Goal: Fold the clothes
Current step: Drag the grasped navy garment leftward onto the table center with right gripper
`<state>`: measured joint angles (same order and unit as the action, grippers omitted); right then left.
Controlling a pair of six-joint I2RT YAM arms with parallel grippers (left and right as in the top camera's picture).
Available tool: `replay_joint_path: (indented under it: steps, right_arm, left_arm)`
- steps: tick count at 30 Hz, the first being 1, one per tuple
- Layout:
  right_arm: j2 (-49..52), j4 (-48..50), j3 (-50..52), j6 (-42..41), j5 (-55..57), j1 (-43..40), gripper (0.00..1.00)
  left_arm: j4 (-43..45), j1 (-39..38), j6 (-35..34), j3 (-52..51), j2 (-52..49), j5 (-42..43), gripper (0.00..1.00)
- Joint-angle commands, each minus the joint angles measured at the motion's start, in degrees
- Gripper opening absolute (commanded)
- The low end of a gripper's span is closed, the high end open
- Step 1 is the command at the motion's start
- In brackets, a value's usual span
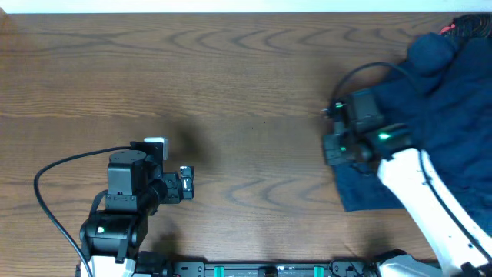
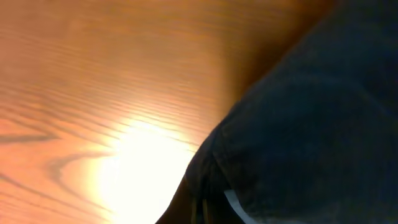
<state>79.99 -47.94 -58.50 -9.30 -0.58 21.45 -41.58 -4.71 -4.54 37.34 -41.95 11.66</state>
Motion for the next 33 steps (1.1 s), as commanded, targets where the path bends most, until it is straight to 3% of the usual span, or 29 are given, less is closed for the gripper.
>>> replay_joint_path:
  steps: [1,6,12,13,15,18,20,25,33]
  right_arm:
    - [3.61,2.95,0.17,-4.57,-2.95,4.63,0.01]
    - [9.66,12.87,0.17,-9.20,-3.41,10.69,0.01]
    - [14.49,35.15,0.17,-13.90,-8.92,17.09,0.01]
    - [15.06,38.05,0.17,-14.29,-8.83,17.92,0.08]
    - [16.13,43.08,0.17,-14.25,-8.55,19.28,0.41]
    - [16.37,44.19,0.17,-14.25,-6.32,19.56,0.63]
    - [15.89,42.64,0.15,-14.25,-4.22,18.80,0.99]
    - [10.88,34.12,0.15,-14.27,2.29,13.49,0.99]
    - [-0.66,15.50,0.15,-13.75,12.59,-0.35,0.99]
  left_arm:
    - [0.02,0.09,-0.52,1.16,0.09,0.37,0.98]
    - [0.07,0.09,-0.52,1.16,0.09,0.37,0.98]
    - [0.04,0.09,-0.52,1.16,0.09,0.37,0.98]
    - [0.04,0.09,-0.50,1.16,0.09,0.37,0.98]
    - [0.07,0.09,-0.52,1.16,0.09,0.37,0.98]
    - [0.07,0.09,-0.52,1.16,0.09,0.59,0.98]
    - [0.13,0.09,-0.55,1.16,0.09,1.95,0.98]
    - [2.32,0.09,-1.03,1.16,0.07,7.91,0.98]
    - [7.08,-0.79,-9.79,1.14,-4.00,11.91,0.98]
